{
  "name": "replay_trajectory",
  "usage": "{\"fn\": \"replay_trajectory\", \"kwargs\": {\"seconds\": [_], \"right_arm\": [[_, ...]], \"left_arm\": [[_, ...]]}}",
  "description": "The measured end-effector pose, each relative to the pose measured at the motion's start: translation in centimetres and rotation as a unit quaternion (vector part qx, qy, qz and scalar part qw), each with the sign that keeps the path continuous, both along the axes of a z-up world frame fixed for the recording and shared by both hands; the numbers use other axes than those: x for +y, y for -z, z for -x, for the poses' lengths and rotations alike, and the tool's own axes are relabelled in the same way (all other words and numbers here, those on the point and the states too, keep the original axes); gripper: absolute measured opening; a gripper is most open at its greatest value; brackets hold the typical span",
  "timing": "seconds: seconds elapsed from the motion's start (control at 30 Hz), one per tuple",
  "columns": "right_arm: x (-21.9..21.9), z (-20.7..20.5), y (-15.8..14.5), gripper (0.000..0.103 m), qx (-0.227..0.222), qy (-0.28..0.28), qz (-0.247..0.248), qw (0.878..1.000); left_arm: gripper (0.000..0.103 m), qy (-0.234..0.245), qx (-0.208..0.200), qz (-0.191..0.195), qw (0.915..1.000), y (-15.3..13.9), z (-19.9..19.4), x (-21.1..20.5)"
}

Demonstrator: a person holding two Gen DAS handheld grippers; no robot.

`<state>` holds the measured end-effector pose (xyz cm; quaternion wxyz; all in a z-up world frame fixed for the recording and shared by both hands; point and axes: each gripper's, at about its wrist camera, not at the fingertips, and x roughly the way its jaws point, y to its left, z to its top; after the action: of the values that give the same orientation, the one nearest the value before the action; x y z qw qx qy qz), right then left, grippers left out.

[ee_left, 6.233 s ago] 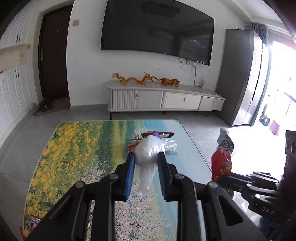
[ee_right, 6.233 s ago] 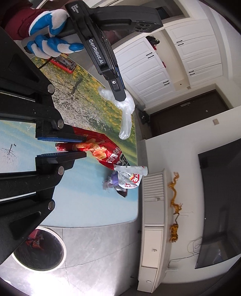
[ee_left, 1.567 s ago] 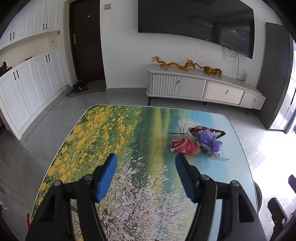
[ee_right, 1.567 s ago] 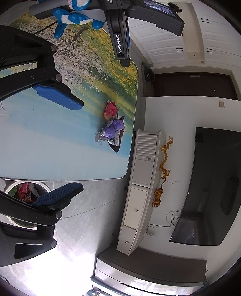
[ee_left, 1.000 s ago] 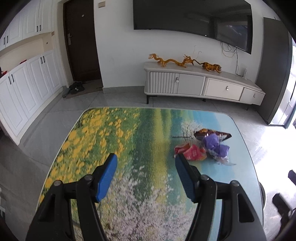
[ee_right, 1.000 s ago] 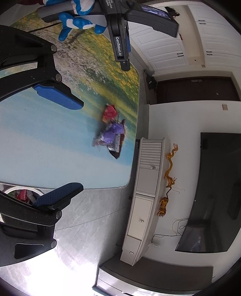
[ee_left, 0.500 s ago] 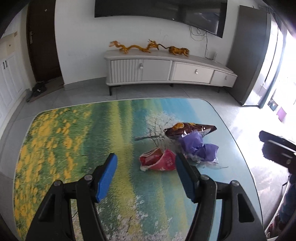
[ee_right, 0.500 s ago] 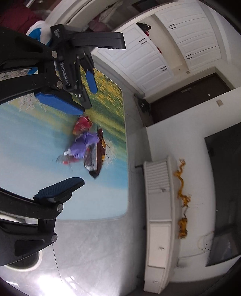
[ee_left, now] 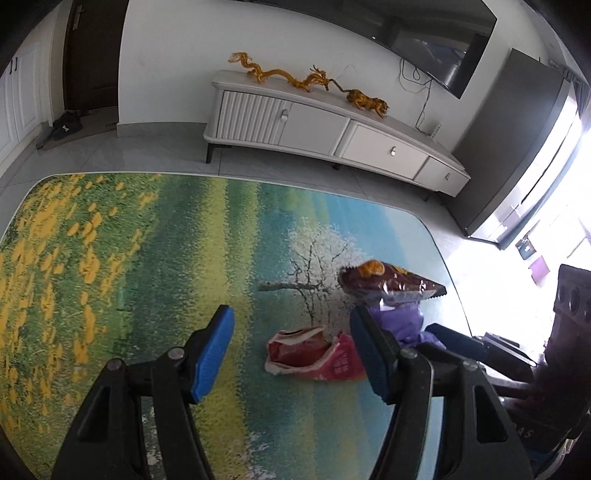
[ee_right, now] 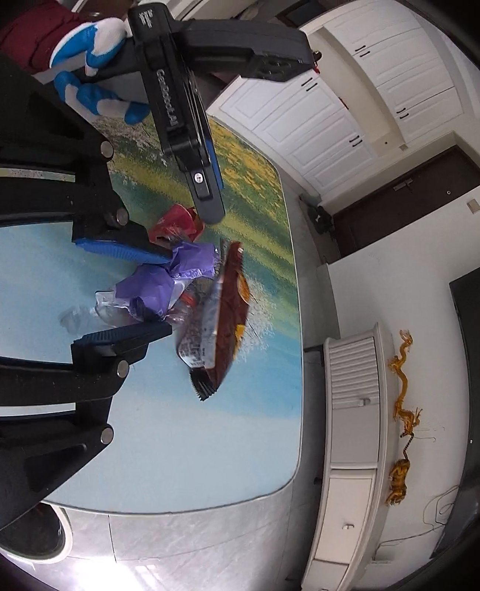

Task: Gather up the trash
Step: 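Grasp the pink wrapper with the left tool while the right tool grasps the purple bag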

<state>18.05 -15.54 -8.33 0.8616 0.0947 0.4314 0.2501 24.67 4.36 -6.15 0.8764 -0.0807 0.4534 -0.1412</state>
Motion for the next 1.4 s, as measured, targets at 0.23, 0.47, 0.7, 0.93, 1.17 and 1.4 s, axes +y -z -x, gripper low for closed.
{"fn": "replay_trajectory", "kwargs": {"seconds": [0.23, 0.47, 0.7, 0.93, 1.17, 1.4], "right_arm": [[-0.6, 3.0, 0.6, 0.026, 0.018, -0.025, -0.029, 0.999], [-0.2, 6.4, 0.3, 0.022, 0.011, -0.042, -0.018, 0.999], [0.9, 9.5, 0.5, 0.016, 0.004, -0.051, 0.0, 0.999], [0.0, 10.6, 0.1, 0.004, 0.001, -0.042, -0.012, 0.999], [-0.1, 11.4, -0.5, 0.007, -0.002, -0.044, -0.02, 0.999], [0.4, 11.4, 0.1, 0.03, 0.003, -0.049, -0.015, 0.999]], "left_arm": [[0.063, 0.014, 0.014, -0.008, 0.9998, 1.0, -0.1, -0.7], [0.063, 0.029, 0.008, -0.028, 0.9992, 1.6, 1.4, -1.1], [0.033, 0.049, 0.008, -0.038, 0.998, 1.9, 2.6, -1.9], [0.031, 0.045, -0.015, -0.042, 0.998, 0.9, 5.1, -1.4], [0.031, 0.028, -0.032, -0.04, 0.9983, -1.1, 6.9, 0.0], [0.031, 0.016, -0.035, -0.032, 0.9988, -1.5, 8.0, 1.2]]}}
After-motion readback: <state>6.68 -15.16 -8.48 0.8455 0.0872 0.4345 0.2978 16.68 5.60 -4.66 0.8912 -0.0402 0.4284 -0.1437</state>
